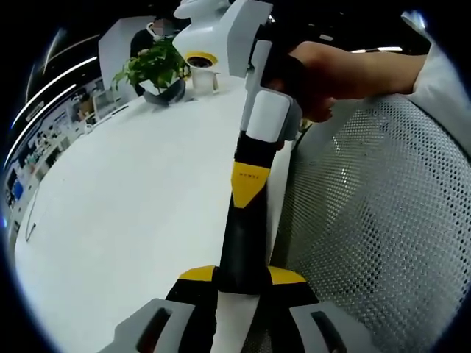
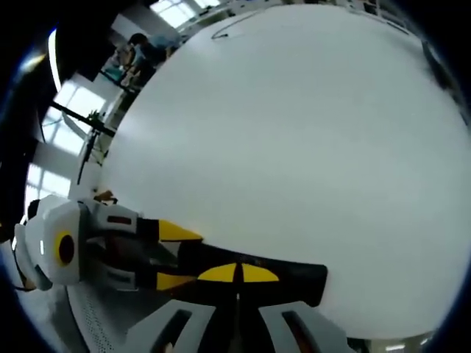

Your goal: Press the specified remote control buttons in sequence, fully releasing each button before pressing the next.

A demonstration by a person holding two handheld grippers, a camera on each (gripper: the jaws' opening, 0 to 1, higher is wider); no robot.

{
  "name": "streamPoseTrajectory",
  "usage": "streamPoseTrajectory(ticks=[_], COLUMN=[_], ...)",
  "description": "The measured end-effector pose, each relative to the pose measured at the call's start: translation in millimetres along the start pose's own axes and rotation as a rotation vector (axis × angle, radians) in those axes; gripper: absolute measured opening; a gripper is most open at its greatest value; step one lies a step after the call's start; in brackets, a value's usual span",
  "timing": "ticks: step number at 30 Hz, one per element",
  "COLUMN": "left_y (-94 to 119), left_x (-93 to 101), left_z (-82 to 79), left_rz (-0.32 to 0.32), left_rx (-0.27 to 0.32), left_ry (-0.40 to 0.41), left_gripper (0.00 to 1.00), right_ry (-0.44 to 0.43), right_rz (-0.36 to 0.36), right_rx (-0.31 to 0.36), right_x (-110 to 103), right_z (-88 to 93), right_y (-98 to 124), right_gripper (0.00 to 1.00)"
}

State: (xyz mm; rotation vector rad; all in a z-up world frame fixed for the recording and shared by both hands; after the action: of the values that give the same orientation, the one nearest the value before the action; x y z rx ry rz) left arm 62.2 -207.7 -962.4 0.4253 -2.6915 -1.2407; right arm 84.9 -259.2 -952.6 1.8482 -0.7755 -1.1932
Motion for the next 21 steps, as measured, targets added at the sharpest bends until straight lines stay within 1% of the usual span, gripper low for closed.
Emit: streamPoseTrajectory(ticks=[8,16,21], left_y=[0.1,0.4,0.2], left_x=[1.4,1.4,1.6], left_z=[-0.4,0.5,0.3], left_rz=[0.000,0.001,0.001], left_rx=[0.004,0.006,0.009], left_ry=[0.000,0.003,0.004], left_gripper=[0.24,0.24,0.24], right_ry=[0.010,-0.030,-0.036], right_rz=[0.004,-0.010,-0.004], right_rx=[0.001,-0.009,-0.012], right_x=[0.2,1.7,2.8], right_z=[1.5,5.6,7.9], right_y=[0.0,2.9,3.4], right_gripper=[0.00,0.00,0.00])
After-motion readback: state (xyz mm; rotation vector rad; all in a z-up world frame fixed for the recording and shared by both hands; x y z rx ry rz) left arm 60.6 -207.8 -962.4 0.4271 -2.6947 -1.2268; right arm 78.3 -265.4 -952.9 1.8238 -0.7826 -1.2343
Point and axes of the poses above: the point that each gripper's makers call its tool centre point, and the gripper's own axes: y roughly backward along the fingers, x roughly to its right, z roughly out of its underside, the point moved 1 cm from there along y, roughly backward along the fingers, and after that the axes turned 1 degree about z, right-handed, at the moved point
